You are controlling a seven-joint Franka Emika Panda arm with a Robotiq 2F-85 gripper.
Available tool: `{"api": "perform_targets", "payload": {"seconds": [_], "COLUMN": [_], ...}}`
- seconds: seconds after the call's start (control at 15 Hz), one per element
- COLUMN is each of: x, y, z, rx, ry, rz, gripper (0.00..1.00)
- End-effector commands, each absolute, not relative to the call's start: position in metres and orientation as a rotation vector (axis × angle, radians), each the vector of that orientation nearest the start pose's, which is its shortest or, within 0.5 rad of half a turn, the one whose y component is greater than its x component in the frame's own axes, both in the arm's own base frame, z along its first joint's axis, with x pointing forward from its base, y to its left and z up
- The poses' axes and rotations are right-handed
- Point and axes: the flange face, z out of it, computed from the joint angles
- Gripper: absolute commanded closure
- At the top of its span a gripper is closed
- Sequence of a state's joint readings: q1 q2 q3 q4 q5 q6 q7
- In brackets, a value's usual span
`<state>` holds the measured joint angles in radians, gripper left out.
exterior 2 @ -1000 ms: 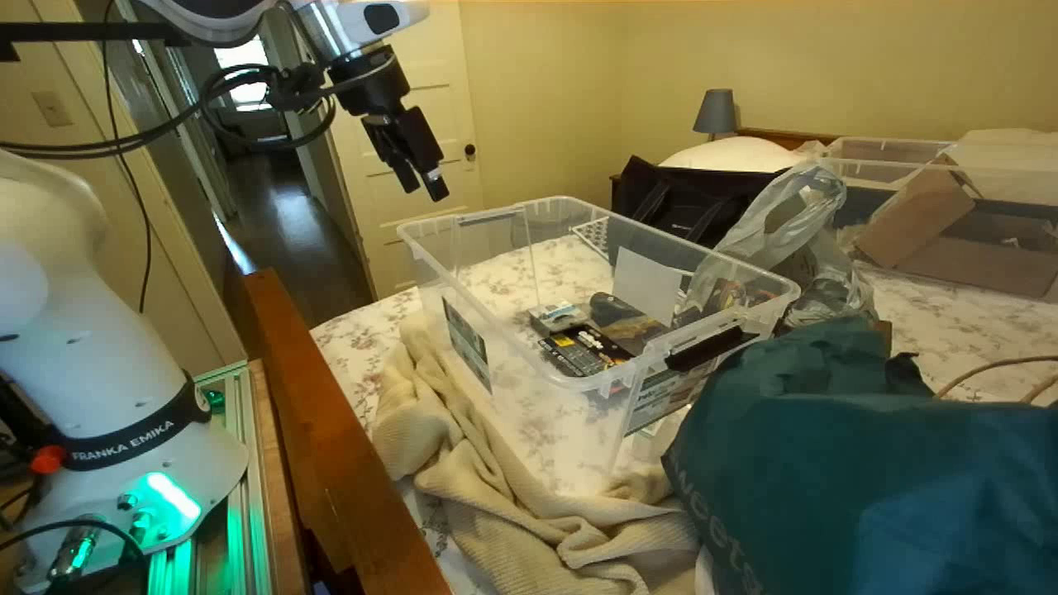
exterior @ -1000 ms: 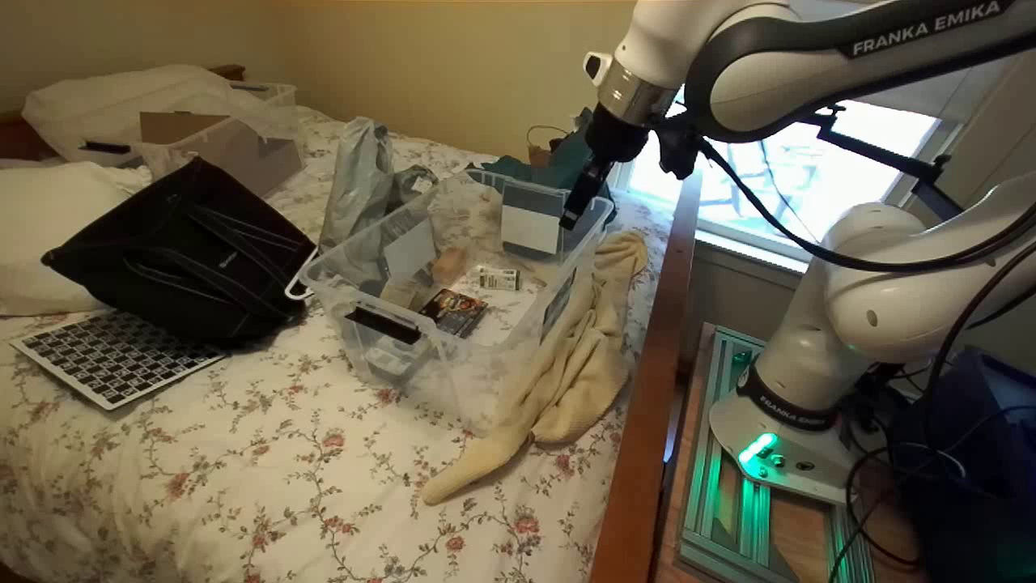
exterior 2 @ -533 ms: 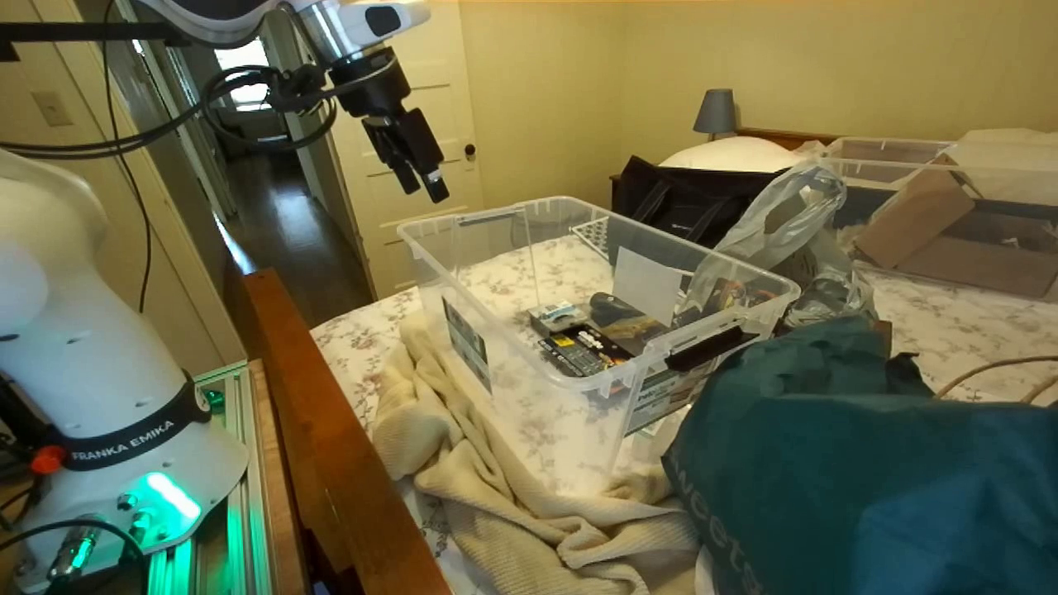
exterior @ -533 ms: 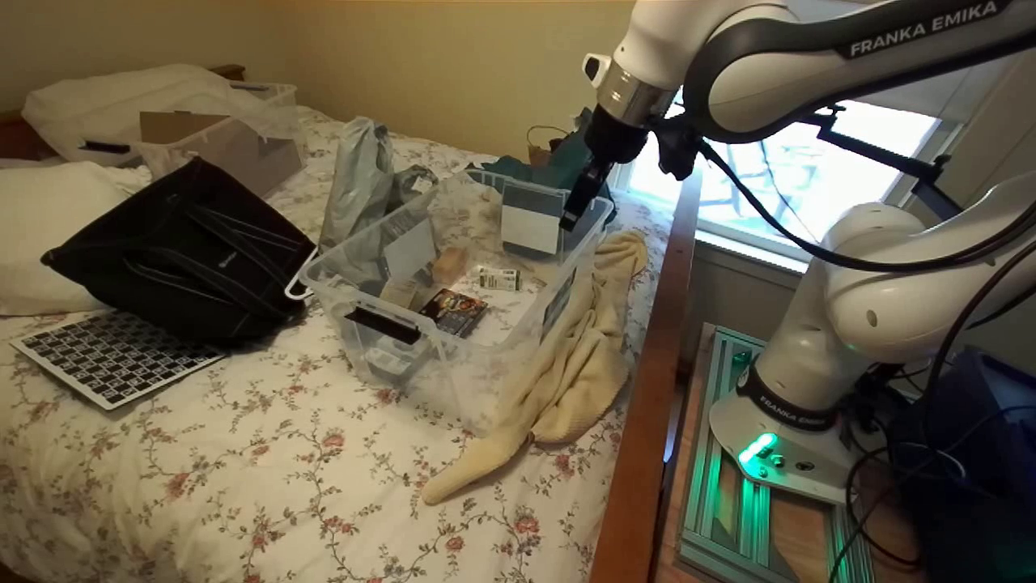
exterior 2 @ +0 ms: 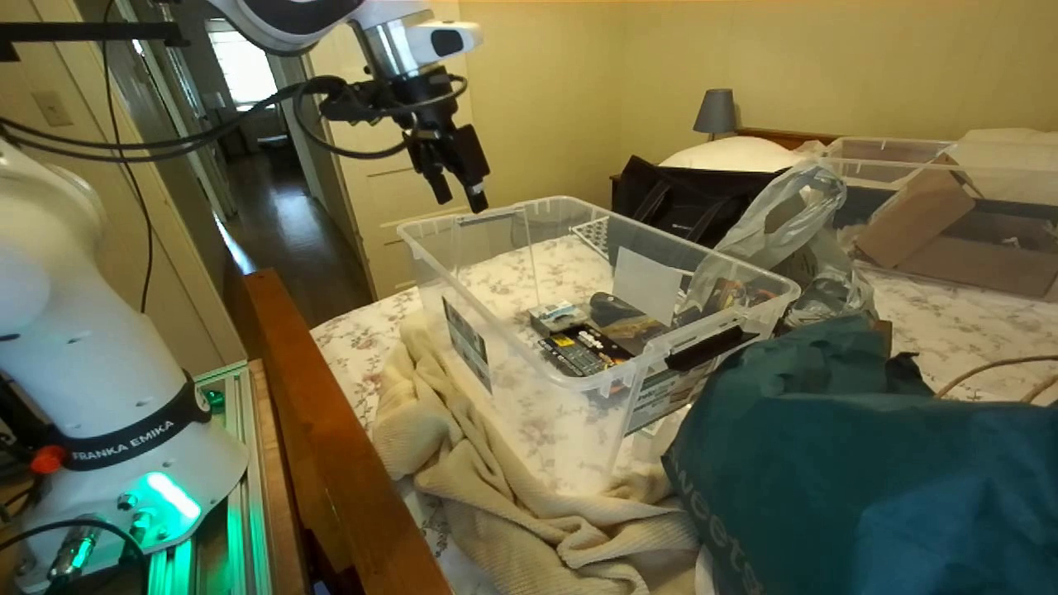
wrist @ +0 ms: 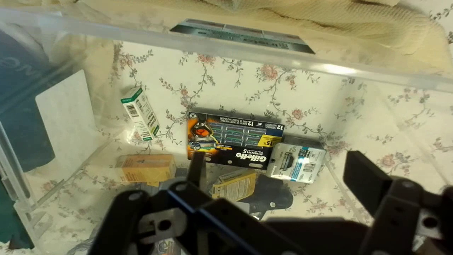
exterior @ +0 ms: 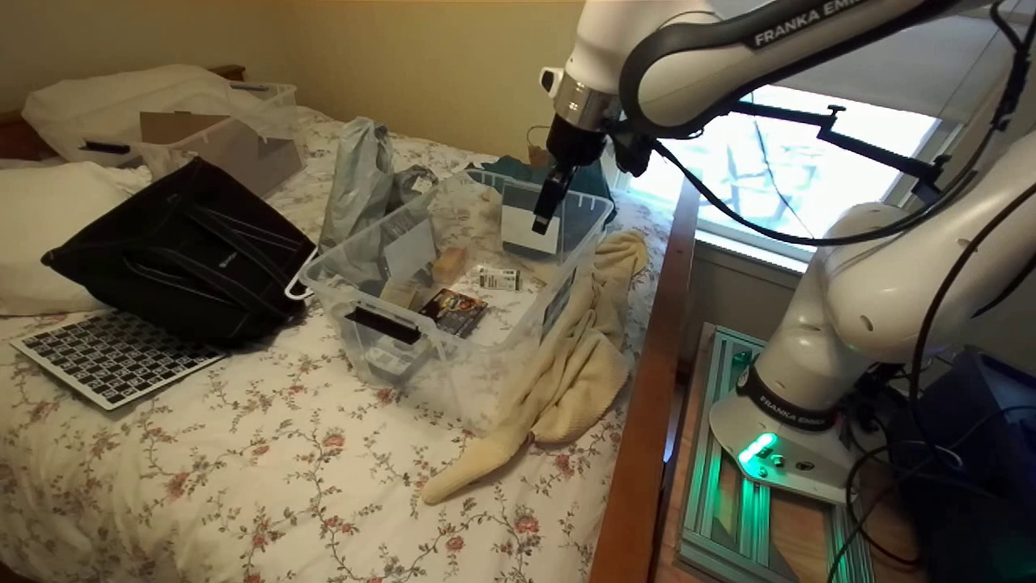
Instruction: Take the grey box out of the container.
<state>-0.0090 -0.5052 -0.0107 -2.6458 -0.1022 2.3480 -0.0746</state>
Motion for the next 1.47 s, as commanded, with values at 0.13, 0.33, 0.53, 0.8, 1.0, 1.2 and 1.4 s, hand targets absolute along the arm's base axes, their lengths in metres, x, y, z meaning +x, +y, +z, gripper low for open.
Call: {"api": "perform_targets", "payload": {"seconds": [0.13,0.33,0.53,0.8,1.0,1.2,1.4], "x": [0.471,0.497,0.516,0.534,0.527,0.530,0.543], "y": [-0.015,-0.013,-0.010,-0.009,-0.009,-0.009,-0.016], "z": [0.384,0.362,0.344,0.327,0.326,0.326,0.305], "rx": [-3.137,-3.066,-2.984,-2.862,-2.897,-2.895,-2.866], "ry": [-0.291,-0.313,-0.318,-0.348,-0.336,-0.343,-0.274], "rz": [-0.215,-0.185,-0.159,-0.146,-0.149,-0.149,-0.088], "gripper": [0.00,0.00,0.00,0.00,0.00,0.00,0.00]}}
